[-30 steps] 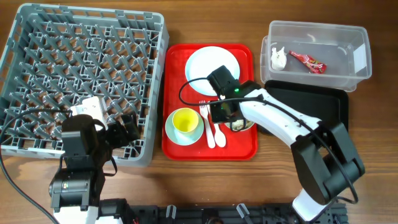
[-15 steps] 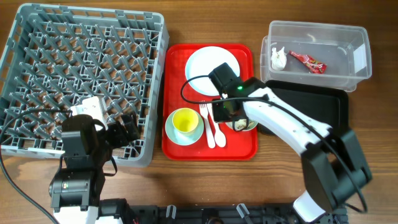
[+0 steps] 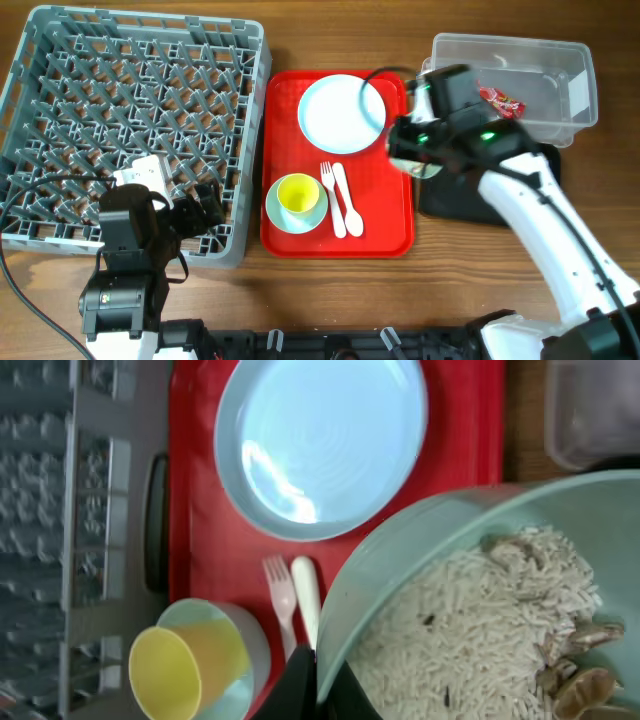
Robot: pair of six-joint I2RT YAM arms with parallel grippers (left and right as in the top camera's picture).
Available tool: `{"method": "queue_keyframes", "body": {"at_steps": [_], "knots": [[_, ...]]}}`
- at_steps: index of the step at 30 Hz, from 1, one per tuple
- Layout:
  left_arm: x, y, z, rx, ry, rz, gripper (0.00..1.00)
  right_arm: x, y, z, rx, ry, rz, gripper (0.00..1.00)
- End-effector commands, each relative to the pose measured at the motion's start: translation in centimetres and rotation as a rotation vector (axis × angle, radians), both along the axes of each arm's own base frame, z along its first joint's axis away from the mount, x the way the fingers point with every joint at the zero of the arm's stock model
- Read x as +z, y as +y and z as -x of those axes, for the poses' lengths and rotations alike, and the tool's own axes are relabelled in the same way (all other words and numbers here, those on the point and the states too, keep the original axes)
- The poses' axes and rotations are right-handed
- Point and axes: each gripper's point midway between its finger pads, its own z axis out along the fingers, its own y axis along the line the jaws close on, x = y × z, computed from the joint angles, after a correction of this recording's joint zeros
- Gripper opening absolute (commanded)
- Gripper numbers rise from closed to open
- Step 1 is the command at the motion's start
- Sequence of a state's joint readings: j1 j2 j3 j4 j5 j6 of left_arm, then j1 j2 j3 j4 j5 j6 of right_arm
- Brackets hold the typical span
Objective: Sort waste into correct bins and load items into the dishwasher rack
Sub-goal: 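Tip the bowl over the black tray to pour out the rice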
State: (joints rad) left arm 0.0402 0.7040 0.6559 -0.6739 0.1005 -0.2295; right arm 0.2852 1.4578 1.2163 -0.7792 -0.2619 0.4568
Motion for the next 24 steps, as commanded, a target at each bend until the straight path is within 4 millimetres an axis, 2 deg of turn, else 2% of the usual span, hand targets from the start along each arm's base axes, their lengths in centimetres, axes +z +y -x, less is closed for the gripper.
{"method": "queue_keyframes", "body": {"at_steps": [1, 4, 6, 10, 15, 21, 24], "knots": [[0.9, 0.1, -0.2, -0.007, -0.026, -0.021, 1.0, 1.4, -1.2, -0.2, -0.014, 0.053, -0.23, 0.04], [0.9, 0.1, -0.2, -0.007, -0.026, -0.021, 1.0, 1.0, -3.2, -0.4, -0.037, 0.082, -0.348, 0.04], [0.9, 0.1, -0.2, -0.007, -0.026, -0.021, 1.0, 0.1, -4.7, -0.3, -0.055, 0.109, -0.412, 0.04], [0.9, 0.1, -0.2, -0.007, -0.026, -0.021, 1.0, -1.5, -6.5, 0.3, -0.065, 0.137, -0.511, 0.04], [1.0, 0.1, -0.3, -0.007, -0.026, -0.021, 1.0, -2.8, -7.8, 0.6, -0.08, 0.139, -0.648, 0.04], [0.9, 0.1, -0.2, -0.007, -0.026, -0.021, 1.0, -4.0, -10.0, 0.4, -0.164, 0.156, -0.734, 0.04], [0.9, 0.1, -0.2, -0.007, -0.026, -0.021, 1.0, -3.6, -10.7, 0.2, -0.172, 0.148, -0.799, 0.04]]}}
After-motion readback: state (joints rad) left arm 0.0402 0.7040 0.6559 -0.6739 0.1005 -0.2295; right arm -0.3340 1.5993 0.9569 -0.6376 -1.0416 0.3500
